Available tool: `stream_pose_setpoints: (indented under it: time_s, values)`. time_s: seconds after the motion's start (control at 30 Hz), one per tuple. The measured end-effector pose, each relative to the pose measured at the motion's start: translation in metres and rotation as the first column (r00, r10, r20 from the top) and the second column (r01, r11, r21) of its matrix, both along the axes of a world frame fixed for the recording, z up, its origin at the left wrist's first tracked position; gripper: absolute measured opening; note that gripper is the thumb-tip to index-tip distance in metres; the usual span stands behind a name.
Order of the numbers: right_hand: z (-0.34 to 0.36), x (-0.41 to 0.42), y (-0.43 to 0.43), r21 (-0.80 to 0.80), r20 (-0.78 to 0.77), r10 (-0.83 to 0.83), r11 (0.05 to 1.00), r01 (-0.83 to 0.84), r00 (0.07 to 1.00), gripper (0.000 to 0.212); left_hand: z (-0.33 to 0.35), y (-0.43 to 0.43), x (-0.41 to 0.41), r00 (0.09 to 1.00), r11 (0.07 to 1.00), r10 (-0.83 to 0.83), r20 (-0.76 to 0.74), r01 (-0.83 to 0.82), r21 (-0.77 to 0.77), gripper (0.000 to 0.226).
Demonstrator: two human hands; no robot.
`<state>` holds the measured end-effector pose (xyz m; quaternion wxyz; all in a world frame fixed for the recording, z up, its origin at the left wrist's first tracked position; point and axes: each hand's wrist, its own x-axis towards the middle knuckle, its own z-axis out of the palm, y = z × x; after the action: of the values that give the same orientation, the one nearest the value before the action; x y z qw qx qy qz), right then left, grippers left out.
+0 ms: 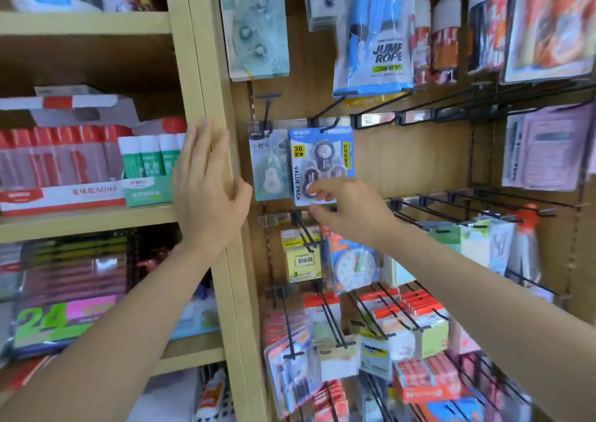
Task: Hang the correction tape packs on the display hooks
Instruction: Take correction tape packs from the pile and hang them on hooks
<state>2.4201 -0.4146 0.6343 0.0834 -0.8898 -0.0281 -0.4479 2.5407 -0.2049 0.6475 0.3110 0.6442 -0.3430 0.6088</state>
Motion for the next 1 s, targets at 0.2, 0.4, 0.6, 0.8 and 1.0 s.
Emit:
stream_pose_setpoints:
  time_s: [0.2, 0.4, 0.6, 0.8, 1.0]
  values:
    - [-0.051, -0.044, 0.006, 0.181, 0.013, 0.086, 0.98, -0.087, 0.996, 0.024, -0.071, 0.005, -0.046, 0.981, 0.98, -0.172, -0.09, 0.179, 0.083, 0.035]
    - [-0.132, -0.09, 0.015, 0.32, -0.048, 0.09, 0.945, -0.07, 0.995, 0.023, -0.185, 0.022, -0.096, 0.733, 0.881, -0.137, -0.667, 0.398, 0.256, 0.03]
    - [-0.263, -0.125, 0.023, 0.285, -0.412, -0.037, 0.944, 0.168, 0.91, 0.01, -0.319, 0.05, -0.121, 0.498, 0.78, 0.229, -0.837, 0.42, 0.464, 0.013]
    - [-0.393, -0.152, 0.036, 0.184, -0.826, -0.059, 0.911, 0.368, 0.561, 0.029, -0.434, 0.08, -0.155, 0.278, 0.738, 0.462, -0.842, 0.406, 0.539, 0.021]
    - [-0.497, -0.19, 0.052, 0.216, -0.962, 0.097, 0.845, 0.489, 0.257, 0.032, -0.526, 0.109, -0.202, -0.128, 0.771, 0.557, -0.821, 0.447, 0.453, 0.015]
